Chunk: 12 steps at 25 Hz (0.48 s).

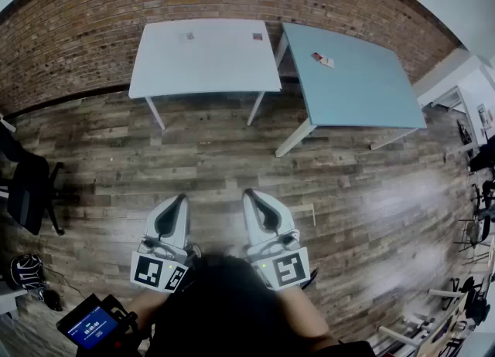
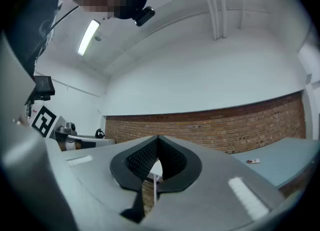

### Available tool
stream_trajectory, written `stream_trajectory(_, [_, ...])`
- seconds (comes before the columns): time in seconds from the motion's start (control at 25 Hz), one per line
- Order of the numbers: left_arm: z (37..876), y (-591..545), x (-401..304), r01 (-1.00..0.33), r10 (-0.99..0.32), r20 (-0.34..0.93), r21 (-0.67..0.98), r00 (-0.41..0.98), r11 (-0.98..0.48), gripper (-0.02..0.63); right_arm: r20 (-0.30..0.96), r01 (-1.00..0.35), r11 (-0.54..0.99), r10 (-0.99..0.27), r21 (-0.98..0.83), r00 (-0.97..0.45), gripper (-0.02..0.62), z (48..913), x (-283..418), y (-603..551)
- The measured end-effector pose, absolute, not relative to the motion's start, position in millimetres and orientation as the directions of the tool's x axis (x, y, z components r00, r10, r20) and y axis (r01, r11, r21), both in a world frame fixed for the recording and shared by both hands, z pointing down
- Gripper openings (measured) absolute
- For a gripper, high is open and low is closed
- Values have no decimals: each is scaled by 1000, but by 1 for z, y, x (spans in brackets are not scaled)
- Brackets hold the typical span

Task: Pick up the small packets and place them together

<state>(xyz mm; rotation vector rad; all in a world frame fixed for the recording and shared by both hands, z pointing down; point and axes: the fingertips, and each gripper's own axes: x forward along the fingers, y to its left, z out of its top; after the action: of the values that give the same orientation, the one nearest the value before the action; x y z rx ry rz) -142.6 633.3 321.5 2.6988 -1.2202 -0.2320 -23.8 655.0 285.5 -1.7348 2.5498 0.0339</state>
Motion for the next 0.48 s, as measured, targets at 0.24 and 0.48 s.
stream_trajectory(0.24, [311,632,-136,-711,-742,-108,222,662,-667,0,-91,-937,345,-933,51,-348,0,277,-28,666])
stream_trajectory(0.48, [298,617,-132,-748,-773,-134,197,620,-634,2,-120,-922,386,-916,-6,-383,2,265,-20,655])
